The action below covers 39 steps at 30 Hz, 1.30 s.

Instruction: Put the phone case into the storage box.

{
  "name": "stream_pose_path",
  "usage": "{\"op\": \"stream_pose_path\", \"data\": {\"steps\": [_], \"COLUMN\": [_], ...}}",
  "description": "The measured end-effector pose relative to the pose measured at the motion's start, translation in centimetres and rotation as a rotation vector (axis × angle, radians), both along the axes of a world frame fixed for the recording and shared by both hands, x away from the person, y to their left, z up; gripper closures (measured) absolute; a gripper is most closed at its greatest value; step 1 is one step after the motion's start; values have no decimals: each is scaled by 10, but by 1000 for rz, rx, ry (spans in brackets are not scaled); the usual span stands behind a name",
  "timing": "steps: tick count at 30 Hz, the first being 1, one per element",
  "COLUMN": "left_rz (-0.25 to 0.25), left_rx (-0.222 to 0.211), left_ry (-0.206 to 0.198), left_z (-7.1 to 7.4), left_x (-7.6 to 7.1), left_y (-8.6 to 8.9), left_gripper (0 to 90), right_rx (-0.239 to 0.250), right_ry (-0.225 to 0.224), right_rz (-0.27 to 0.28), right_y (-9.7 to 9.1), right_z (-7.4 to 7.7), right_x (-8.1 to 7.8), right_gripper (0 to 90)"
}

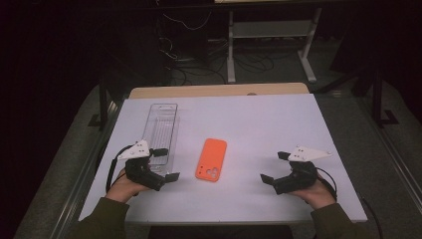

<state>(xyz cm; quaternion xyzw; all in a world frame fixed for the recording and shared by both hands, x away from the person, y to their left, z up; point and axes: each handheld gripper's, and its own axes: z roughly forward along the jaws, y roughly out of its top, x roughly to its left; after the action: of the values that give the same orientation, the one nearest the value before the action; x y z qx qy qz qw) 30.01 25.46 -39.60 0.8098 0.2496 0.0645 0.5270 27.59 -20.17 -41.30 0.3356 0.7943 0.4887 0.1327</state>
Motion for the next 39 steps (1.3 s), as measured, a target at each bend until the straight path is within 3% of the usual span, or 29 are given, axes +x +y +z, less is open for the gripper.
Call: {"op": "stream_pose_path", "data": {"steps": [17,30,32,39], "left_rz": [4,17,12,4], "left_rx": [6,-19,-47,-65], "left_ry": [1,2,16,17], "left_z": [2,6,7,11], "left_x": [4,8,8,10], "left_y": [-1,-6,-8,-11], "left_gripper": [0,0,0,0], "right_rx": [8,8,10,7], "right_ry": [-1,2,4,-3], "right_rz": [-5,1,0,3], "right_y": [0,1,1,2], "right_z": [1,2,2,1], "right_x": [0,-1,-1,-1], "right_gripper": [0,0,0,0]}}
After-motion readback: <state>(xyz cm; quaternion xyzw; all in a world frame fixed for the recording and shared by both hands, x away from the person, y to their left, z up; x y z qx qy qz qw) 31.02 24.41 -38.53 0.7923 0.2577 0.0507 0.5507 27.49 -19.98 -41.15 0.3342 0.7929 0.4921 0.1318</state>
